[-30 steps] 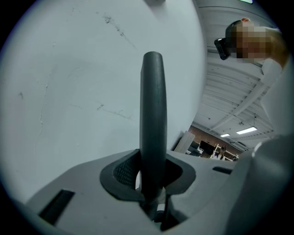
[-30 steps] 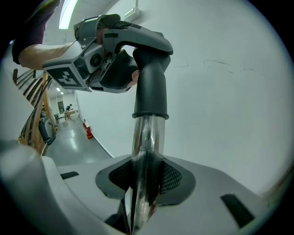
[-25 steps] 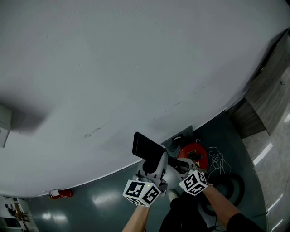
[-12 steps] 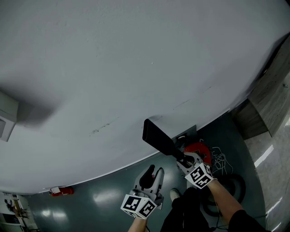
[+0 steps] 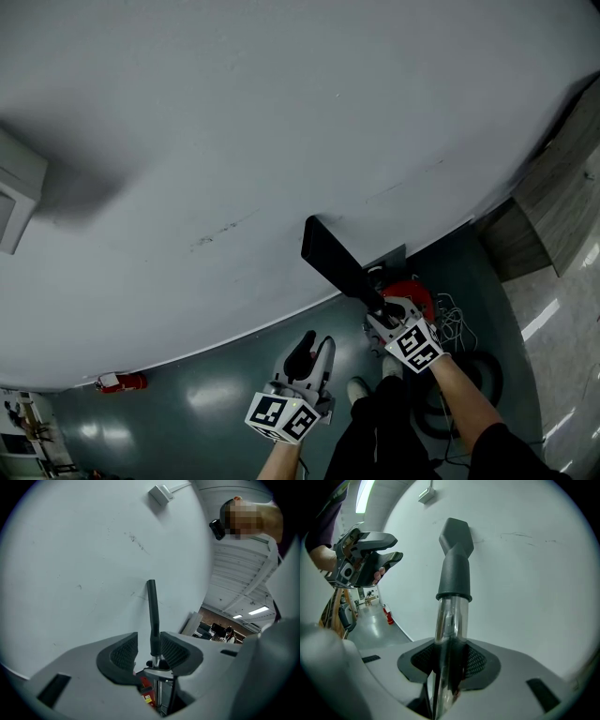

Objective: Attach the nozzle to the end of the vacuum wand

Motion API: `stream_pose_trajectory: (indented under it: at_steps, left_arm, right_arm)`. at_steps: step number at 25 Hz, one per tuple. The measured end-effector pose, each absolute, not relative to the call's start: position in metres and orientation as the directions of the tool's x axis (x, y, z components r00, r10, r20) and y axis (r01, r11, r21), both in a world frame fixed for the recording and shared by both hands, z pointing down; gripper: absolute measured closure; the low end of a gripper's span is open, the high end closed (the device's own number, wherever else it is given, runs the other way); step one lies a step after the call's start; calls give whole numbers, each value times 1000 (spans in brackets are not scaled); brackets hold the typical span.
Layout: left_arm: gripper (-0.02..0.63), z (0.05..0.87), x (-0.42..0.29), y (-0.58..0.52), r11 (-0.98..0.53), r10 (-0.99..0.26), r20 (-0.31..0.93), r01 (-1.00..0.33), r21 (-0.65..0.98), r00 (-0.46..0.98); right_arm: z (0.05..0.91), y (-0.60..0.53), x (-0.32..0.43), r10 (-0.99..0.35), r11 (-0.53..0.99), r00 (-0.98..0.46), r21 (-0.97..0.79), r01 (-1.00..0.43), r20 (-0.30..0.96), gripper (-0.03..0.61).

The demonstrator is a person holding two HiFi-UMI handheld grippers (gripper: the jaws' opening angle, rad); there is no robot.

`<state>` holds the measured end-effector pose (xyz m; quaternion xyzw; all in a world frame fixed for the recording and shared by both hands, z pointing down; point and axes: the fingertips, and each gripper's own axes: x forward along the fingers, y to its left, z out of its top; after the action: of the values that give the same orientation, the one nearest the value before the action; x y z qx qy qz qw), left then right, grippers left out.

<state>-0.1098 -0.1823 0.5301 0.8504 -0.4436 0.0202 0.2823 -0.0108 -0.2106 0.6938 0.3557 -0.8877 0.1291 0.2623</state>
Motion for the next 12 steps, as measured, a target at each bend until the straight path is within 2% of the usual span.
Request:
stream_pose_trajectory:
  at_steps: [12]
  left_arm:
    - [462,529,-126,-168,-440,-748,287,-770,461,599]
  right_arm:
    - [697,-201,-20,-558,713,-594,-32,-701,580,443]
